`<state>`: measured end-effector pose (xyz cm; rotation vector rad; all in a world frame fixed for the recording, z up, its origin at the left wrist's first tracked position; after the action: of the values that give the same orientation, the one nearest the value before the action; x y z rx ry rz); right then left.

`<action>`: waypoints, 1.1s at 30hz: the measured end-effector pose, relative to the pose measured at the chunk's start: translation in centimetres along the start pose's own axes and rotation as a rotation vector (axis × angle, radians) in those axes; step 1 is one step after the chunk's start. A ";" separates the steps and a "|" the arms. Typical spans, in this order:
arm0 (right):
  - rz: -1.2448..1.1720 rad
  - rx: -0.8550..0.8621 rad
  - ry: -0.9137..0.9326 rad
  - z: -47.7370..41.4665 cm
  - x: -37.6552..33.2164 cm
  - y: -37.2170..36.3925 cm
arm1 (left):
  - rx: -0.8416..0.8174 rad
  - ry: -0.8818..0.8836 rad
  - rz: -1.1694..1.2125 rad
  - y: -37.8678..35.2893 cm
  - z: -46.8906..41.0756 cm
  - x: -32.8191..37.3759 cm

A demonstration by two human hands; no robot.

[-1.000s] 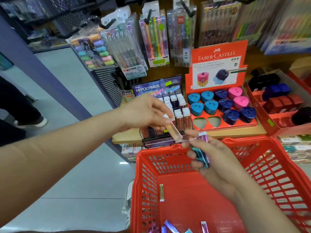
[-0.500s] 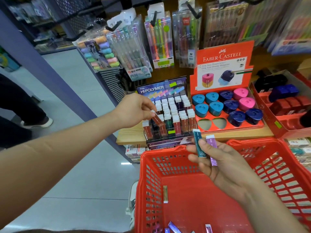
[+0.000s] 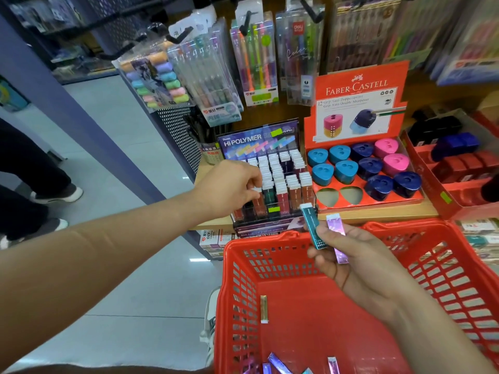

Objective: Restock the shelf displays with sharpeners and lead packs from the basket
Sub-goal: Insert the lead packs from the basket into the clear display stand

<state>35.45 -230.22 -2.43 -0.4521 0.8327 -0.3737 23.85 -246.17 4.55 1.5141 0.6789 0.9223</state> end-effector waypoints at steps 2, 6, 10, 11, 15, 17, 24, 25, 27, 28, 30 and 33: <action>0.015 0.010 0.023 0.1 -0.2 0.0 | 0.003 -0.043 -0.026 -0.4 0.0 0.3; 0.044 0.053 0.042 0.2 -0.4 0.3 | 0.009 -0.067 -0.100 -0.9 -0.1 0.5; 0.046 0.066 0.069 0.2 -0.5 0.3 | 0.004 0.017 -0.017 -0.3 -0.3 0.4; 0.049 0.065 0.077 0.2 -0.6 0.3 | 0.007 0.078 0.094 0.2 -0.3 0.3; 0.072 0.047 0.117 0.2 -0.8 0.0 | -0.238 0.276 0.808 -0.7 0.2 2.9; 0.081 0.030 0.133 0.2 -0.9 -0.3 | -0.313 0.240 0.927 -1.1 0.8 4.9; 0.050 0.076 0.089 -0.1 -0.8 0.2 | -0.106 0.305 0.969 0.4 0.2 2.6; -0.002 0.057 0.072 -0.2 -0.8 0.3 | -0.040 0.319 0.955 1.2 -0.1 1.7; -0.091 0.001 0.053 -0.2 -1.0 0.5 | 0.065 0.344 0.912 2.4 -0.8 0.0; -0.114 -0.024 0.051 -0.2 -1.2 0.5 | 0.100 0.356 0.885 2.8 -1.0 -0.7; -0.131 -0.053 0.063 -0.1 -1.6 0.7 | 0.152 0.380 0.833 3.4 -1.4 -1.6; -0.041 -0.011 0.084 -0.2 -1.9 1.2 | 0.195 0.411 0.756 3.7 -1.6 -3.0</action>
<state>34.29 -228.31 -1.94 -0.4667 0.9084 -0.4291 20.65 -248.39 7.68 1.8096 0.4830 1.8167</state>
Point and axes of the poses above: each hand's wrist, its own z-axis away from the middle knuckle, its own y-axis out of the back of the hand, x = y × z, the point moved 8 cm from there along -z, towards the middle knuckle, and after that the axes turned 5 degrees about -y, right-handed, at the moved point
